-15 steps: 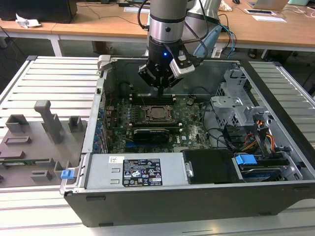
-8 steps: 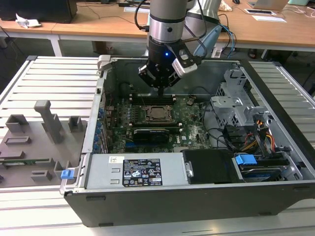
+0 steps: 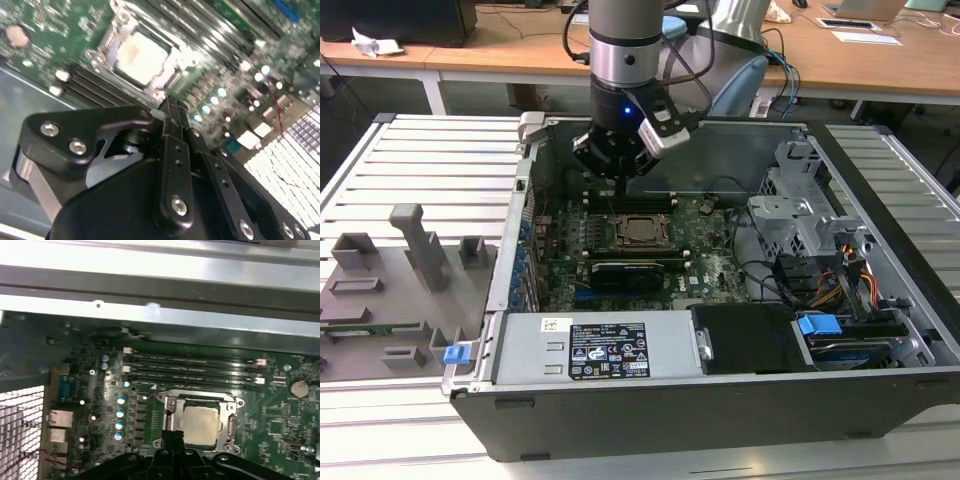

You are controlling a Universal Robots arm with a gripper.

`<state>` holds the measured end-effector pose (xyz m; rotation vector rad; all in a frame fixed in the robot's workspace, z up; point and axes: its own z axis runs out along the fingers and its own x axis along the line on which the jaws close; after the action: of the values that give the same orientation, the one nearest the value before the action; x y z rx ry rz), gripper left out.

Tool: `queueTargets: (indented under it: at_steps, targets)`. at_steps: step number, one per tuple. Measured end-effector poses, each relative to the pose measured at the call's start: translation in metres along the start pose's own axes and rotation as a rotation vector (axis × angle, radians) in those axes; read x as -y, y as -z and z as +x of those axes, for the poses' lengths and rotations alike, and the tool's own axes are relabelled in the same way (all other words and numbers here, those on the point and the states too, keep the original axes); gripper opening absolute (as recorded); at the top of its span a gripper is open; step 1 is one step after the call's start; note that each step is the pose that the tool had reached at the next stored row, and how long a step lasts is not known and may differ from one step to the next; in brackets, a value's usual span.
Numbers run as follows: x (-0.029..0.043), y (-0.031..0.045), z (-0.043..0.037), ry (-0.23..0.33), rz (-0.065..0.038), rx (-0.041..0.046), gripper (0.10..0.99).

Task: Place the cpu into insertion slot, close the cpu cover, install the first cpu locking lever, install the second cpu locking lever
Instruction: 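Install the first cpu locking lever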

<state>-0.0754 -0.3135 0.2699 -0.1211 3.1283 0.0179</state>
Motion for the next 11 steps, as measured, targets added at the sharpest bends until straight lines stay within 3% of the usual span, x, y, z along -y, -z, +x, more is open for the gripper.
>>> queueTargets:
  at_steps: [3,11]
  targets:
    - [-0.0023,-0.0012,0.0127,0.000,0.000,0.0004,0.110]
    - [-0.0163,-0.0067,0.0284,0.000,0.000,0.0003,0.110]
